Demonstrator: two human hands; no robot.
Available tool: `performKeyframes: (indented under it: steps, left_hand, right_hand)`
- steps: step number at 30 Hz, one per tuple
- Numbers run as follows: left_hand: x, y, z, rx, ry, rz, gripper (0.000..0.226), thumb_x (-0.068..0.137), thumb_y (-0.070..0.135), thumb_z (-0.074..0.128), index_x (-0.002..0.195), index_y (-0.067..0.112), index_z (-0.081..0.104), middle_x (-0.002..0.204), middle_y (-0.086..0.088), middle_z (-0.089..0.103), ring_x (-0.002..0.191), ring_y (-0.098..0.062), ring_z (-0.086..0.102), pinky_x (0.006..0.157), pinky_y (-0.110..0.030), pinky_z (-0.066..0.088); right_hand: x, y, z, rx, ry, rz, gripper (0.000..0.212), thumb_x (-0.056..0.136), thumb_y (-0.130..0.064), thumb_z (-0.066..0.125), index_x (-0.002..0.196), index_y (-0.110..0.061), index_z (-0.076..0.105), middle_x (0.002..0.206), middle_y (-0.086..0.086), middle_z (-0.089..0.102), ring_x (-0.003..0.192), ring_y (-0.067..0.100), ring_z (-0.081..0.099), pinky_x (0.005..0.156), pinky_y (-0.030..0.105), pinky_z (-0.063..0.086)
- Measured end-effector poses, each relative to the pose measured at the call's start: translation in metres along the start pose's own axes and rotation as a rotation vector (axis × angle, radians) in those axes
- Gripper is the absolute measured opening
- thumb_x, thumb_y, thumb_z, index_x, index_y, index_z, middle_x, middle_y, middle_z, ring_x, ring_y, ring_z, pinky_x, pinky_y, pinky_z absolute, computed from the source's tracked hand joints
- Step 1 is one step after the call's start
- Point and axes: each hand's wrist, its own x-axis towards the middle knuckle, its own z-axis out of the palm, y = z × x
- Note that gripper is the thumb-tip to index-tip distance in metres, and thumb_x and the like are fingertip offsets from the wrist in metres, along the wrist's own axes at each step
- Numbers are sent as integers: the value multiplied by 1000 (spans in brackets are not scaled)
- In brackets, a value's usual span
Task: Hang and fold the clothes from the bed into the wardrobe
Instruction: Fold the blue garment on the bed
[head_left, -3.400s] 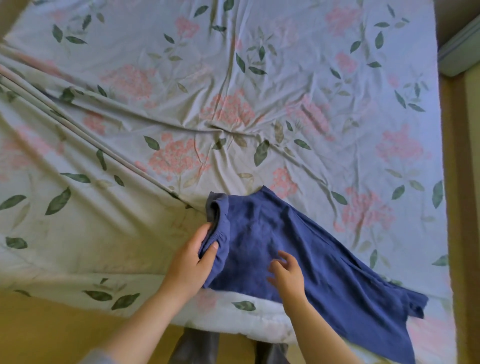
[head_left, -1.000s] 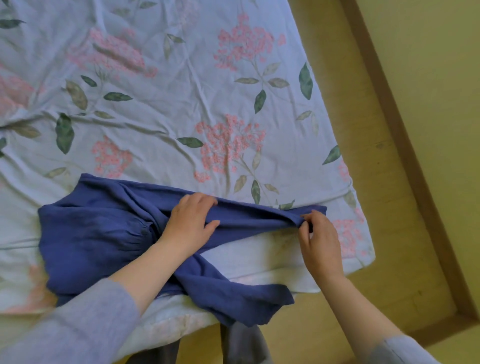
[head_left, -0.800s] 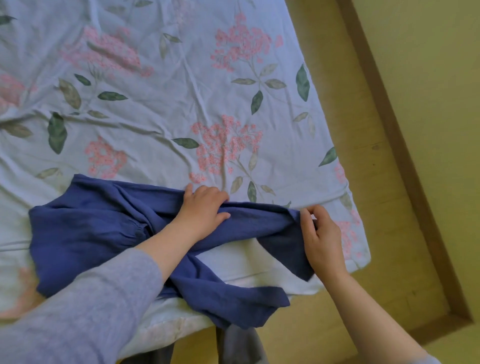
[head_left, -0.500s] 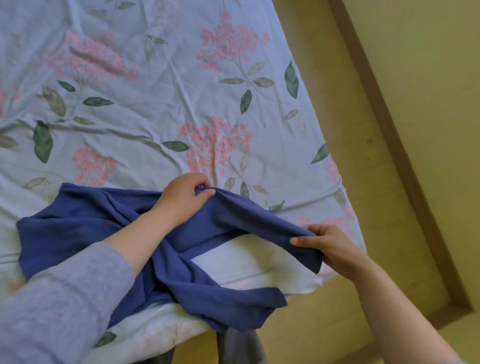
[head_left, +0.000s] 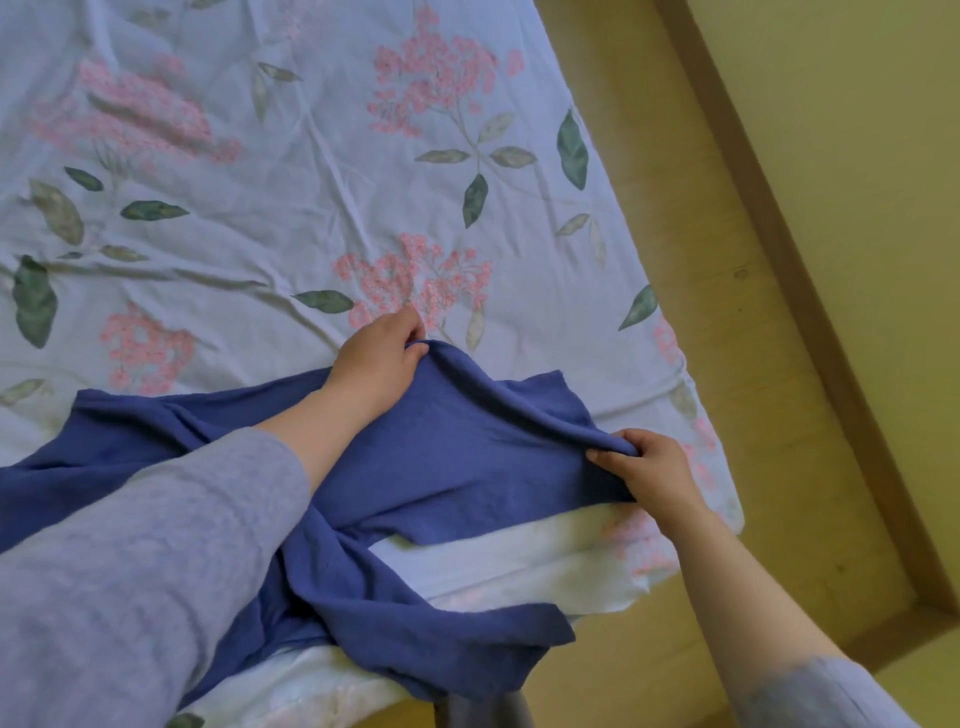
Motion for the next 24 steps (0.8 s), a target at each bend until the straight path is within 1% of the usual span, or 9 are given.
performKeyframes:
  steps: [2,4,7,10,13,15,18,22,24]
  left_hand:
    - [5,2,2,22,-20,-16,7,98,20,49,96,13,49,91,-4,57,86,-29,53,69,-36,36]
    - [9,3,2,26,-61,-25,12,97,25,52,100,14,52,94,-2,58,88,-27,54,72,-36,40]
    - [11,5,2,11,-150,-14,12,92,34,59,90,23,55,86,7,56,85,-19,53,75,-34,40]
    - [9,9,4,-4,-163,4,24,91,27,60,70,30,48,73,11,52,80,-20,52,70,-32,35]
    - [8,12,5,-151,-82,-18,17,89,17,60,75,27,57,81,8,58,84,-19,54,73,-33,41]
    - [9,15,7,-181,-45,-13,10,90,17,61,82,23,61,86,5,60,86,-20,55,74,-33,42]
    - [10,18,12,-109,-17,-18,6,92,21,60,92,19,66,98,-2,60,91,-22,55,82,-37,45]
    - [1,17,17,-2,111,12,13,91,13,59,102,10,63,106,-9,57,100,-28,52,88,-38,41]
    - [-17,13,13,34,229,55,17,88,13,63,105,9,62,106,-9,56,100,-29,49,90,-37,40]
  right_hand:
    - [-1,-2,-7,85,-96,53,10,82,-9,74,87,-2,68,75,9,62,72,22,55,60,27,43]
    - [0,-8,-15,112,-273,110,26,80,-29,78,93,-8,72,84,6,70,80,19,62,73,31,45]
    - [16,-30,-12,2,-238,57,51,79,-60,68,76,-10,62,74,4,52,72,16,49,71,33,36]
    - [30,-55,8,-123,-156,-4,51,83,-57,66,73,-8,55,71,5,41,67,15,40,63,30,31]
    - [38,-65,20,-73,-167,-54,37,87,-39,69,74,-6,58,68,6,43,66,14,41,59,29,32]
    - [45,-65,18,65,76,-193,35,90,-28,66,74,1,58,65,3,47,63,11,42,60,29,33]
    - [50,-65,17,1,329,-311,30,92,-28,61,66,-16,51,59,-9,48,57,4,44,54,19,32]
    - [53,-57,26,-66,266,-237,17,94,-36,61,92,-20,60,77,-12,61,74,4,57,65,19,41]
    - [43,-51,24,3,297,-228,27,93,-38,61,112,-19,59,90,-10,64,84,5,60,71,16,42]
